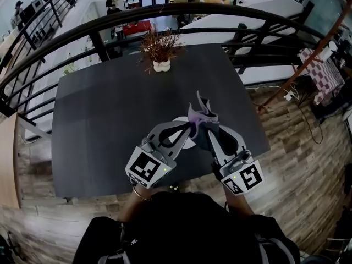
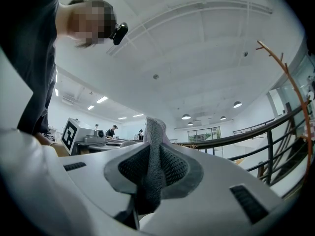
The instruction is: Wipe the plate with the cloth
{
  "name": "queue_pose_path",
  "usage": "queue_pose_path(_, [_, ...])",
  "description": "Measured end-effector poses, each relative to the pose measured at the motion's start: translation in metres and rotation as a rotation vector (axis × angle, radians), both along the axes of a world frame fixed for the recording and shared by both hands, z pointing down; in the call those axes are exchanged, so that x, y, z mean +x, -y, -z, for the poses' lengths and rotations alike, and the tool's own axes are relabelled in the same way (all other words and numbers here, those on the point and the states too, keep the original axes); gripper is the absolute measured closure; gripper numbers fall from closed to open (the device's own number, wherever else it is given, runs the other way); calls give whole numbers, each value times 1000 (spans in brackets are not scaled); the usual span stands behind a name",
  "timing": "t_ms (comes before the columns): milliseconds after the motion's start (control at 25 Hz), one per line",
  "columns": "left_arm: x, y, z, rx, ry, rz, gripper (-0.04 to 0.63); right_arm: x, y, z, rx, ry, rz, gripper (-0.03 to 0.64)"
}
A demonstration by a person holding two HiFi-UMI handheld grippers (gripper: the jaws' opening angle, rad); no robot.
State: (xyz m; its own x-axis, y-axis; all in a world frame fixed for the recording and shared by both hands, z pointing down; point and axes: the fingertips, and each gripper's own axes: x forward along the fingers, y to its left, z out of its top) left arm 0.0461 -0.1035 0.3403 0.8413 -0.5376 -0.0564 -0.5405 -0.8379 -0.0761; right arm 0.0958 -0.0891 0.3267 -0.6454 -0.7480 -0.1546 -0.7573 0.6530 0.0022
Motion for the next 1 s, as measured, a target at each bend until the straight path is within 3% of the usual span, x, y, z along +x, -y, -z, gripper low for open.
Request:
queue_pose_path(560, [12,18,-2,-13,8,-41,592,6,19,0,7,14,-41,557])
queue_pose_path(1000, [5,40,-8,-37,-16,0,592,2,44,-7,-13,0,11,557])
